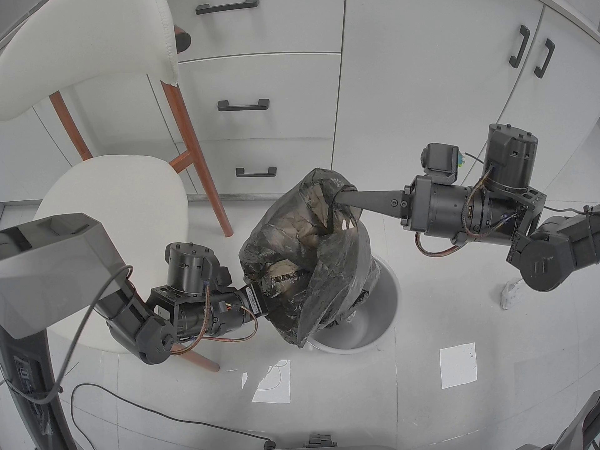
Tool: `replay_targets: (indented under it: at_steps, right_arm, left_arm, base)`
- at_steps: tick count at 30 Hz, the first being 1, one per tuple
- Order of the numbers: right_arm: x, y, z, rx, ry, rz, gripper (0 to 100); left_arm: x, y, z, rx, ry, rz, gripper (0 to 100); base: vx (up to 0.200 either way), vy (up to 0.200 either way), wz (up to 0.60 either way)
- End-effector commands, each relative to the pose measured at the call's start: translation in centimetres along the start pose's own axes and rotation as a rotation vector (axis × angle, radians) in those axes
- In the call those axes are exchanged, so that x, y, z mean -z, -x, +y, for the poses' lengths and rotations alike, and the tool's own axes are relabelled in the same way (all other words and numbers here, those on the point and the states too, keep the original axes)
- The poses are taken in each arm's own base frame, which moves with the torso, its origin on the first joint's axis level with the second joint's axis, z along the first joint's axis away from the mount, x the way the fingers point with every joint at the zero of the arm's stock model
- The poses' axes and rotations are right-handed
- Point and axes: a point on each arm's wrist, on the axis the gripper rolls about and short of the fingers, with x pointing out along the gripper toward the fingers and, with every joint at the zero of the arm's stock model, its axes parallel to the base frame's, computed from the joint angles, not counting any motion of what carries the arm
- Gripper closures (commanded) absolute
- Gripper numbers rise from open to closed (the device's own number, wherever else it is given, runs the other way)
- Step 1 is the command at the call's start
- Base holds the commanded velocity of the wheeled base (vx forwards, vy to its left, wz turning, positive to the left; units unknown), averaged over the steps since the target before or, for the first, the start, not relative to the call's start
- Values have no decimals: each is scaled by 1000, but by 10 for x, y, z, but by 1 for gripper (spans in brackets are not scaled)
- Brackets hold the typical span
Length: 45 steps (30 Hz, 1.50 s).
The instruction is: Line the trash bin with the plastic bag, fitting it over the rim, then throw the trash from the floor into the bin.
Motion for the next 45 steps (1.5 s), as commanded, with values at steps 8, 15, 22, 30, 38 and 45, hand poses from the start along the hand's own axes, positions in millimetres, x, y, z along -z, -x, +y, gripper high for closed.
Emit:
replay_targets:
  at_steps: [8,15,22,30,38,45]
  right_arm:
    - [40,12,-36,100,-123,78,100]
    - [48,34,-72,189,-145,50,100]
    - [47,54,-104,248,-154,6,100]
    - [48,69,-121,291,-160,-15,100]
    - [41,82,-147,338,-144,-51,100]
    - [54,93,-158,377,-155,-31,100]
  left_arm:
    - [1,-2,-2,7,-31,3,100]
    - [-4,-12,-3,20,-61,-8,100]
    - [-21,-31,-12,71,-84,-55,100]
    - [-24,-36,-12,75,-87,-62,100]
    - [-23,-32,-13,71,-87,-63,100]
    - [-22,-29,-12,65,-85,-63,100]
  base:
    - [0,0,0]
    - [0,0,0]
    - [0,0,0]
    - [0,0,0]
    - [0,0,0]
    - [0,0,0]
